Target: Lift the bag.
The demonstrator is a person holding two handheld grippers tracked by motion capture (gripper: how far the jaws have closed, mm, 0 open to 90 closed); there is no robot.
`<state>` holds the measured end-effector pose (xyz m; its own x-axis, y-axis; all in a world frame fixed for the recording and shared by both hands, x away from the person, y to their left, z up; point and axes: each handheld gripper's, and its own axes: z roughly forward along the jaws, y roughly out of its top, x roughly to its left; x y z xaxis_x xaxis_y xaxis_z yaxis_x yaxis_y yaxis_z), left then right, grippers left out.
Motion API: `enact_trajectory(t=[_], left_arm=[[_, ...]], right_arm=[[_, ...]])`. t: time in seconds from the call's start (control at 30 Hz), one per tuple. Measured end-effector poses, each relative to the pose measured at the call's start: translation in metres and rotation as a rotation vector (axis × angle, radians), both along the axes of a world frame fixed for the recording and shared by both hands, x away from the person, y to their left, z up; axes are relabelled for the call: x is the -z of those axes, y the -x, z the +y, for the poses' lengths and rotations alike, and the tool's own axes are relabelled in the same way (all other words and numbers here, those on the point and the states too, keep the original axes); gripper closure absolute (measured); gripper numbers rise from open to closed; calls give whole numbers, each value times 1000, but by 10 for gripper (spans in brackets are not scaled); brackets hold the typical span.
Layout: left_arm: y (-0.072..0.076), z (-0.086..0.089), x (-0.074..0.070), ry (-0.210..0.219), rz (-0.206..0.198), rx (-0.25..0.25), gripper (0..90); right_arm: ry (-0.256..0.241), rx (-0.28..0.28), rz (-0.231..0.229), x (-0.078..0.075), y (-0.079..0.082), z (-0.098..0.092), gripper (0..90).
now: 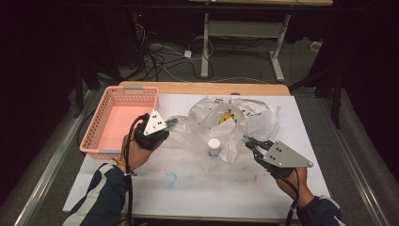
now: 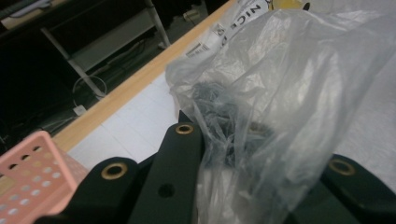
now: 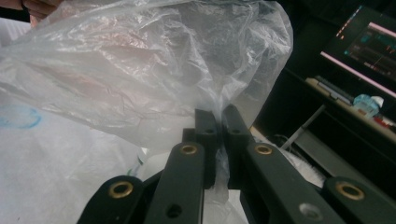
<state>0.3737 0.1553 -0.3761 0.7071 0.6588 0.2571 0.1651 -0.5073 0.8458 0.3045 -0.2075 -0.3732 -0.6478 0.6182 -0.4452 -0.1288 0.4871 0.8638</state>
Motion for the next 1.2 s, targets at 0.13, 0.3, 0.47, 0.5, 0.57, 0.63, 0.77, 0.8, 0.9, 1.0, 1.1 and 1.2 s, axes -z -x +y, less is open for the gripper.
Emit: enact_trajectory(t=[0.13,0.3,0.47,0.5,0.57,0.63,0.77,0.8,0.9,1.0,1.1,1.2], left_arm=[[-1,9,-15,40,-20,-6,875],[-2,14,-35,61,-63,-15,875],[-7,9,-48,60,-81,0,875],[-8,8,-49,62,-83,2,875],[-10,6,-50,69,-83,6,875],[-11,4,-52,66,-85,10,875],[-5,0,-63,105,-81,49,875],[0,-2,-68,96,-102,55,875],[6,-7,-80,106,-131,85,875],[3,-11,-88,122,-142,89,875],[-7,-17,-92,129,-141,89,875],[-18,-24,-93,118,-150,84,875]], right_arm=[[-22,5,-36,-14,1,-4,893],[-37,32,-86,-33,1,-11,894],[-50,49,-131,-52,-3,-14,894],[-56,53,-132,-54,-4,-14,894],[-62,50,-144,-58,-7,-13,894],[-70,51,-145,-61,-10,-13,895],[-118,30,-131,-68,-3,-17,895],[-127,25,-130,-70,1,-19,895],[-146,23,-142,-80,10,-21,895],[-141,41,-176,-91,9,-26,895],[-162,70,-175,-98,-1,-33,895],[-172,101,-166,-102,-14,-38,895]])
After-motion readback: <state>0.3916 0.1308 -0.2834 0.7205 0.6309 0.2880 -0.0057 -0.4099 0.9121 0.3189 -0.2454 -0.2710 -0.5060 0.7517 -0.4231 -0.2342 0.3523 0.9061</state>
